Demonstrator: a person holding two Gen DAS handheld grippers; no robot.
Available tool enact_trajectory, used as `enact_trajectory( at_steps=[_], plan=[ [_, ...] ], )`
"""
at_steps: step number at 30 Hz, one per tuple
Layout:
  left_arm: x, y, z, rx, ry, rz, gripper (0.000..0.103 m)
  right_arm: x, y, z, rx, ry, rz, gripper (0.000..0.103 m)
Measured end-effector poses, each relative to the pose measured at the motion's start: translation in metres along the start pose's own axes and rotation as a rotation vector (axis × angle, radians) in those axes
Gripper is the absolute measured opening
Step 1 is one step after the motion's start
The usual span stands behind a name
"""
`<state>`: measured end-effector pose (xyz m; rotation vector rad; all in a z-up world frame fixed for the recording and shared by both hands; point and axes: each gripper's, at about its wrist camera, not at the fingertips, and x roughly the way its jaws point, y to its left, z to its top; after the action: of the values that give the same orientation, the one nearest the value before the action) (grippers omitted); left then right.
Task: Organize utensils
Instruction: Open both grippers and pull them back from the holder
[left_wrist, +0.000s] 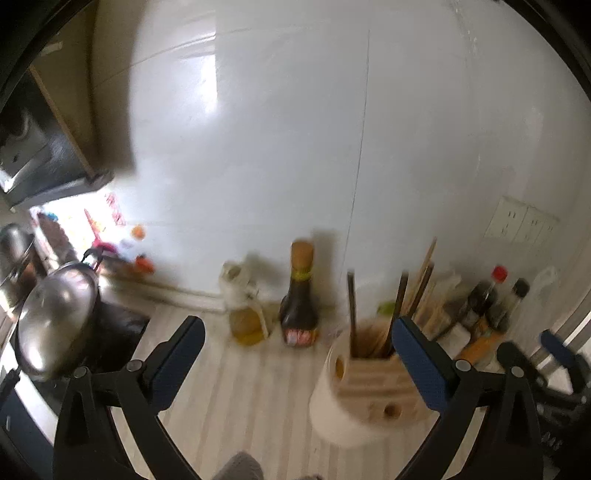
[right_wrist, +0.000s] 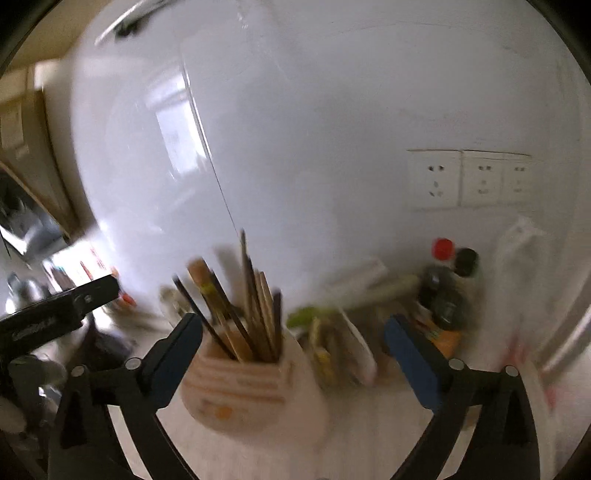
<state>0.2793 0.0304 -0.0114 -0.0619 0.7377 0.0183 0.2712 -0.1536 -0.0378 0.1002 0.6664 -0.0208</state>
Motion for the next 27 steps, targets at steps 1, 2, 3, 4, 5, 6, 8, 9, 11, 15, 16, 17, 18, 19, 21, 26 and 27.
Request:
enact_trajectory(
  at_steps=[1, 2, 3, 4, 5, 6, 8, 9, 11, 15, 16, 17, 18, 19, 21, 26, 27],
  plan=[
    [-0.001, 0.0, -0.006, 0.0, 0.014, 0.002, 0.103, -0.003, -0.001, -0.002, -0.012, 0.007, -0.017, 0.103],
    [-0.003, 0.0, -0.012, 0.0, 0.024, 0.014, 0.103, -0.006, 0.001, -0.006, -0.033, 0.022, -0.053, 0.103],
    [-0.003, -0.001, -0.017, 0.001, 0.034, 0.023, 0.103, -0.008, 0.001, -0.008, -0.044, 0.029, -0.072, 0.103],
    [-0.005, -0.001, -0.023, 0.001, 0.045, 0.024, 0.103, -0.011, 0.0, -0.009, -0.052, 0.032, -0.076, 0.103],
    [-0.007, -0.002, -0.028, -0.001, 0.051, 0.027, 0.103, -0.015, 0.001, -0.012, -0.067, 0.034, -0.093, 0.103],
    [-0.011, -0.003, -0.032, 0.004, 0.056, 0.026, 0.103, -0.019, 0.002, -0.013, -0.075, 0.031, -0.102, 0.103],
    [-0.018, -0.006, -0.037, 0.016, 0.054, 0.028, 0.103, -0.029, 0.002, -0.016, -0.078, 0.026, -0.119, 0.103],
    [-0.023, -0.006, -0.04, 0.017, 0.054, 0.026, 0.103, -0.035, 0.003, -0.016, -0.074, 0.023, -0.123, 0.103],
    [-0.036, -0.004, -0.045, 0.016, 0.05, 0.021, 0.103, -0.05, 0.004, -0.018, -0.069, 0.014, -0.135, 0.103],
    [-0.065, 0.001, -0.057, 0.039, 0.039, 0.009, 0.103, -0.085, 0.011, -0.024, -0.061, -0.005, -0.15, 0.103],
    [-0.074, 0.003, -0.061, 0.046, 0.036, 0.007, 0.103, -0.096, 0.014, -0.028, -0.056, -0.009, -0.156, 0.103],
    [-0.084, 0.006, -0.065, 0.057, 0.035, 0.011, 0.103, -0.106, 0.017, -0.031, -0.051, -0.008, -0.164, 0.103],
    [-0.092, 0.008, -0.068, 0.064, 0.035, 0.009, 0.103, -0.115, 0.021, -0.034, -0.049, -0.007, -0.163, 0.103],
    [-0.104, 0.011, -0.073, 0.07, 0.032, 0.0, 0.103, -0.127, 0.025, -0.039, -0.044, -0.01, -0.165, 0.103],
    [-0.124, 0.016, -0.081, 0.079, 0.023, -0.007, 0.103, -0.151, 0.033, -0.047, -0.041, -0.019, -0.178, 0.103],
    [-0.178, 0.03, -0.098, 0.096, 0.009, -0.017, 0.103, -0.214, 0.05, -0.066, -0.027, -0.045, -0.208, 0.103],
    [-0.187, 0.033, -0.101, 0.092, 0.008, -0.019, 0.103, -0.226, 0.052, -0.069, -0.024, -0.049, -0.211, 0.103]
  ],
)
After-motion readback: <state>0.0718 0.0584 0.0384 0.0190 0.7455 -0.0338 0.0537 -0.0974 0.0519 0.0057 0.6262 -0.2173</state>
